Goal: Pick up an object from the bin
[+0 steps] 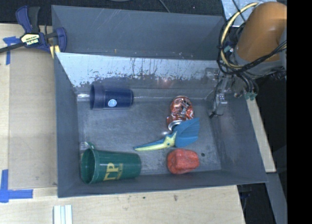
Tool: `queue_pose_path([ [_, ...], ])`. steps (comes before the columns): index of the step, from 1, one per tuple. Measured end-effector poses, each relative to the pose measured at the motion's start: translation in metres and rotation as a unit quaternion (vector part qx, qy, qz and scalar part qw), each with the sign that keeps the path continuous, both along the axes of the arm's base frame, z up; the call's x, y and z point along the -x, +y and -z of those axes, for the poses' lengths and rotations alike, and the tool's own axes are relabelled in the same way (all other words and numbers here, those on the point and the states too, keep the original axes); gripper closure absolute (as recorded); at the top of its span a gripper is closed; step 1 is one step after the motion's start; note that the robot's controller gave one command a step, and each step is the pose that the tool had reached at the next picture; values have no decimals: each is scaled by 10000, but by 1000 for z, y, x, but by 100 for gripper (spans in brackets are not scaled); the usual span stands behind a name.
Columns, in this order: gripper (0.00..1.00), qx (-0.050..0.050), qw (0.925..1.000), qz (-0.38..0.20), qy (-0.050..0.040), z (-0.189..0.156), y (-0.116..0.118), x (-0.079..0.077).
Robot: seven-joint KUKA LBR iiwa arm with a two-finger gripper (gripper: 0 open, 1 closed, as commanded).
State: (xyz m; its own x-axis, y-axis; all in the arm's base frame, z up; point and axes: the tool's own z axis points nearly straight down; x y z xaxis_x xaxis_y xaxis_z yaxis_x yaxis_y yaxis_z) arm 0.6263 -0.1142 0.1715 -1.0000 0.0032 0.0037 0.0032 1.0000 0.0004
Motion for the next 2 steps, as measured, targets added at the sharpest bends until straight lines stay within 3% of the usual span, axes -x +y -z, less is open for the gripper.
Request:
queue_pose_path([
  [1, 0, 5, 10000, -10, -38, -5, 0, -1],
  [2, 0, 13, 9997, 245, -41, 18, 47, 8],
])
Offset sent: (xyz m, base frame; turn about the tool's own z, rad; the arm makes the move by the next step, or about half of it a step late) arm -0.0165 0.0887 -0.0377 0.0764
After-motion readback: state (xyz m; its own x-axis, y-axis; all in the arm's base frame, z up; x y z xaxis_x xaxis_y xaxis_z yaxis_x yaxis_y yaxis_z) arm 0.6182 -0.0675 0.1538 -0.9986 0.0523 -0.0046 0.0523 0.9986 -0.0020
